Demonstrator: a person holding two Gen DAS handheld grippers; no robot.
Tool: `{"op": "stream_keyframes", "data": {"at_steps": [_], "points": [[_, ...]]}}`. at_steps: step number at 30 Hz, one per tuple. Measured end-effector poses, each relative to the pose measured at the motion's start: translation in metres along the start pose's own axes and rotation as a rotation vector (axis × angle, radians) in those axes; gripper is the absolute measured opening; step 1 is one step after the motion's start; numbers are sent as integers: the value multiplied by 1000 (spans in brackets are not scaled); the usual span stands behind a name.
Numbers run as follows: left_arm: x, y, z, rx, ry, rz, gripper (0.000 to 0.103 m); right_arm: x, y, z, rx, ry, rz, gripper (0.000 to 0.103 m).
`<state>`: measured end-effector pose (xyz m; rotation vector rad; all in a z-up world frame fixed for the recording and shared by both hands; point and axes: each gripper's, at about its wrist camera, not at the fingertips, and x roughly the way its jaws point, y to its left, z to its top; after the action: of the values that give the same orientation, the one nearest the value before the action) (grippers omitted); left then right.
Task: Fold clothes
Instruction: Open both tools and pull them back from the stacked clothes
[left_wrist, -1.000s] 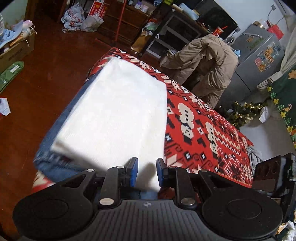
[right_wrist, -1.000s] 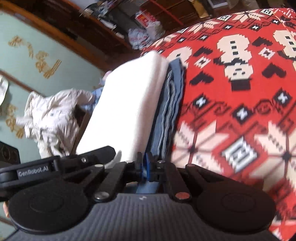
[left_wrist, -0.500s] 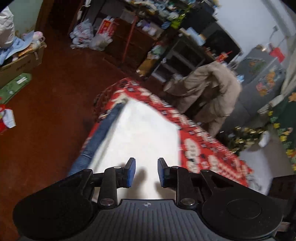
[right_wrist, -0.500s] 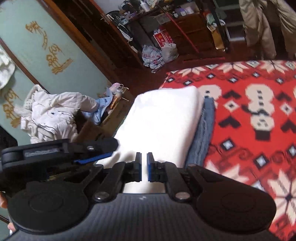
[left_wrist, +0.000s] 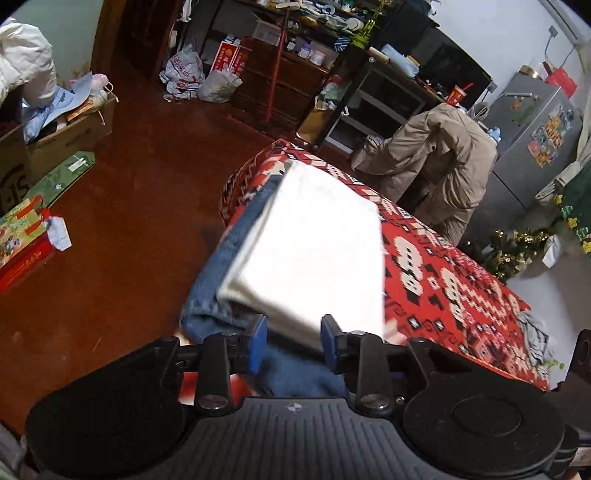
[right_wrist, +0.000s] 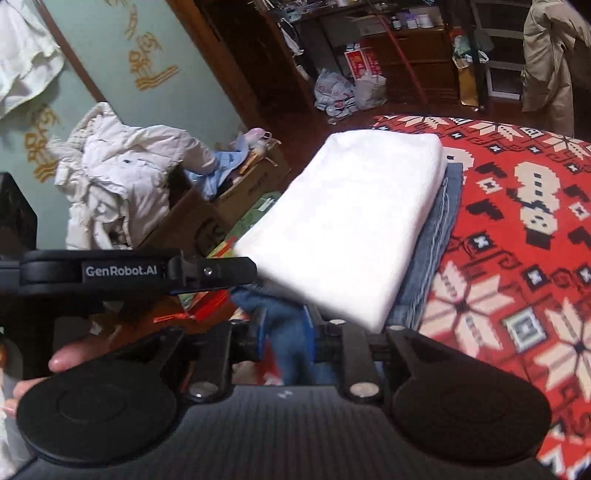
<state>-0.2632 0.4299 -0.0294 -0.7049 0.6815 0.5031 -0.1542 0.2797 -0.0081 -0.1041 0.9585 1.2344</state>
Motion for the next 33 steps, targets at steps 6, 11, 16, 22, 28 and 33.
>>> {"op": "stream_keyframes", "data": {"at_steps": [6, 11, 16, 22, 28, 33], "points": [[-36, -35, -20, 88, -16, 124, 52, -62, 17, -20, -81, -39, -30, 49], [-52, -57, -39, 87, -16, 187, 65, -107, 15, -38, -78, -91, -75, 83], [-55, -74, -66, 85, -73, 271, 65, -134, 10, -49, -94, -142, -172, 102], [-52, -90, -88, 143, -78, 309, 66, -152, 2, -56, -68, -132, -205, 102], [-54, -104, -97, 185, -36, 388, 85, -165, 7, -63, -69, -146, -246, 102], [-60, -114, -103, 223, -77, 420, 89, -173, 13, -67, -77, -148, -247, 102]]}}
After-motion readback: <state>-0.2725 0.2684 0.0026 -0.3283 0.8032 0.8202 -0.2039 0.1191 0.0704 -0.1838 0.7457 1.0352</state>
